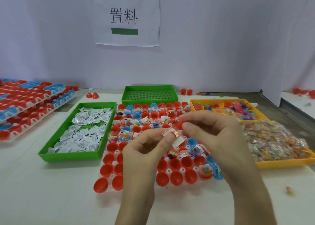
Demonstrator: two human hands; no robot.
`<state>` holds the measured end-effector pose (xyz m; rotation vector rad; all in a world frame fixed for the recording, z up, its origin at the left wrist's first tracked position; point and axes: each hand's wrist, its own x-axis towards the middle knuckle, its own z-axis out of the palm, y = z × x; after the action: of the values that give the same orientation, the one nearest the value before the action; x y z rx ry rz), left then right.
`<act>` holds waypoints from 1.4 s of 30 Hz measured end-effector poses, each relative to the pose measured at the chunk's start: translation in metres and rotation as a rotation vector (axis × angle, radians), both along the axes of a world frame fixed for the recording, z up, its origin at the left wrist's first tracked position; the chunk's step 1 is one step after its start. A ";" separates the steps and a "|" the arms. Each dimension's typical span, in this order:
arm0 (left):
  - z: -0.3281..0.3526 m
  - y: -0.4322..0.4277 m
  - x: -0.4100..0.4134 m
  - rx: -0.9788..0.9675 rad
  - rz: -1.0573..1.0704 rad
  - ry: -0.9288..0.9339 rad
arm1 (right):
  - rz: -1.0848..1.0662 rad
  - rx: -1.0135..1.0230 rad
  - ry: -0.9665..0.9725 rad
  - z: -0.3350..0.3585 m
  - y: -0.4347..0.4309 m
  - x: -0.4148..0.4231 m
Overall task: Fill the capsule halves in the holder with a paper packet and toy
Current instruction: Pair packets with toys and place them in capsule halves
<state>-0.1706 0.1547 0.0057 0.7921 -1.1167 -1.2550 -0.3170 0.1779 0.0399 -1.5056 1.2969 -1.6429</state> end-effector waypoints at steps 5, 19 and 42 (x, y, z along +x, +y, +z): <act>0.001 0.000 -0.001 -0.042 0.044 0.022 | 0.065 0.008 -0.065 -0.004 -0.001 0.010; 0.003 -0.004 0.006 -0.067 0.103 0.022 | 0.152 0.064 -0.006 -0.005 -0.003 0.012; -0.007 -0.025 0.056 -0.182 0.149 -0.538 | -0.010 0.007 0.314 -0.016 -0.014 0.026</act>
<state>-0.1149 0.1297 -0.0014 1.0850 -1.5447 -0.8173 -0.2910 0.1643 0.0238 -1.8088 1.4716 -1.4455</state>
